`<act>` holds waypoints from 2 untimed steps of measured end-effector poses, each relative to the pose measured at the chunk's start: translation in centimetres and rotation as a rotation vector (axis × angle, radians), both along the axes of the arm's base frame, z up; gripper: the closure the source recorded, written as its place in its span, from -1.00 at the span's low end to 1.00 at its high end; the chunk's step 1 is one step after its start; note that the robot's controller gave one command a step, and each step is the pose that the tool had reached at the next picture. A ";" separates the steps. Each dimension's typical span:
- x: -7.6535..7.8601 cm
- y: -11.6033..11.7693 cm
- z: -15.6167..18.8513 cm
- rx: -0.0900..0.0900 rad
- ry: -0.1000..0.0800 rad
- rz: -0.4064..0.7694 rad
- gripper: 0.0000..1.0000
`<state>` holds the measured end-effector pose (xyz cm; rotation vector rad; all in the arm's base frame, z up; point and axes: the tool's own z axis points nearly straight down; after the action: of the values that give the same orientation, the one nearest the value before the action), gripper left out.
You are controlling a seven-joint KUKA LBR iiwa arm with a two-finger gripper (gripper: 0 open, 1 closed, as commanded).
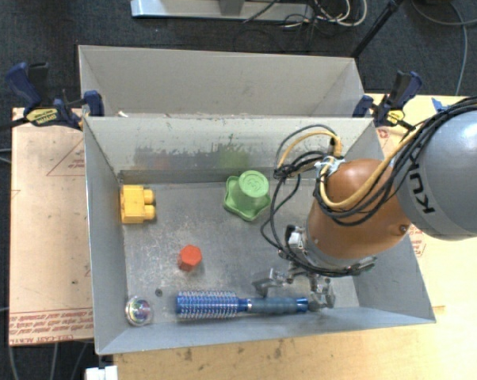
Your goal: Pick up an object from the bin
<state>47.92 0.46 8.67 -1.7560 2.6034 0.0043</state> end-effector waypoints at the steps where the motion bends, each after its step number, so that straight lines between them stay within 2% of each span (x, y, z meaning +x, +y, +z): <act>1: 0.1 -2.7 0.3 -0.001 -0.004 0.142 -1.00; 2: -0.1 4.4 1.2 0.002 -0.001 -0.051 -1.00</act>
Offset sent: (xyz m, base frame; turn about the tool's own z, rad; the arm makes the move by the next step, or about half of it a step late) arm 0.0000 -0.0269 0.0036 -0.1472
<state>47.80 4.88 9.82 -1.6880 2.6463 0.0061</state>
